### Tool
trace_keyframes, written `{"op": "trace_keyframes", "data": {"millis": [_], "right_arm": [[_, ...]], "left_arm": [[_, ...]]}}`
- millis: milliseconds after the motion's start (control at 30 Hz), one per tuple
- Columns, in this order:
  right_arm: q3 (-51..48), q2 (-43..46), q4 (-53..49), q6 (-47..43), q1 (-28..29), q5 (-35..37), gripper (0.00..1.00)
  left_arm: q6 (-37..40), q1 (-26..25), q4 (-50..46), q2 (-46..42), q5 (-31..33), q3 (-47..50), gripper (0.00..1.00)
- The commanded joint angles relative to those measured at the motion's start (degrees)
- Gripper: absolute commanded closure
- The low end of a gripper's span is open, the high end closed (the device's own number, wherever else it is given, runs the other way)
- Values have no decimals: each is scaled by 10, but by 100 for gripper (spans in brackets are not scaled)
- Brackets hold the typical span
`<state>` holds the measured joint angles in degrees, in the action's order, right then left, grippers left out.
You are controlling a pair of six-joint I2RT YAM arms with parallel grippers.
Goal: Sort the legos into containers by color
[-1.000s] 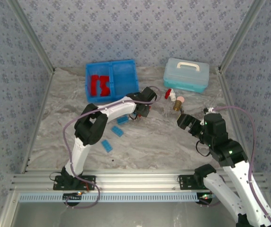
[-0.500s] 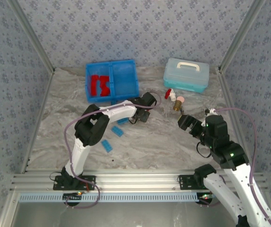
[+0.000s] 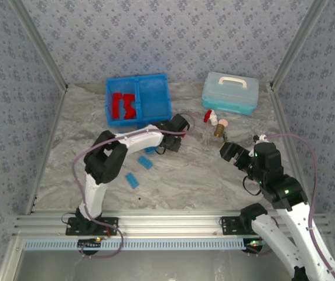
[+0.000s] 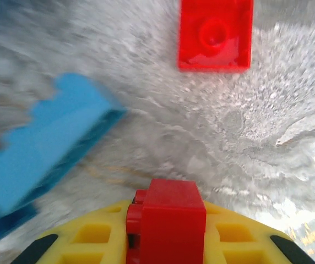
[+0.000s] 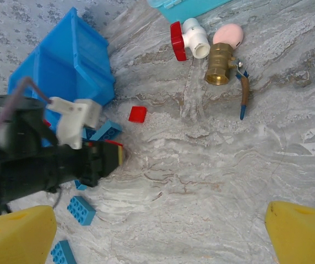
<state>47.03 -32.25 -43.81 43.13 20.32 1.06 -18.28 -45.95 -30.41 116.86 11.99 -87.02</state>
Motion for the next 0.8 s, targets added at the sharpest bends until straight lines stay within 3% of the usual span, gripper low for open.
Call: {"op": "trace_keyframes", "data": {"millis": [0, 200, 367, 533, 667, 767], "right_arm": [[5, 4, -10, 8, -3, 7, 0], [-2, 2, 2, 11, -4, 2, 0], [3, 1, -2, 9, -3, 2, 0], [10, 3, -14, 7, -4, 5, 0], [14, 6, -26, 6, -4, 8, 0], [16, 9, -28, 5, -3, 11, 0]], "left_arm": [[6, 45, -12, -109, 15, -18, 75], [3, 177, -34, -145, 19, -64, 75], [2, 269, -61, -69, 15, -155, 75], [-8, 315, -143, 56, 14, -296, 75], [-18, 326, -166, 101, -1, -332, 71], [-25, 326, -156, 89, -12, -314, 56]]}}
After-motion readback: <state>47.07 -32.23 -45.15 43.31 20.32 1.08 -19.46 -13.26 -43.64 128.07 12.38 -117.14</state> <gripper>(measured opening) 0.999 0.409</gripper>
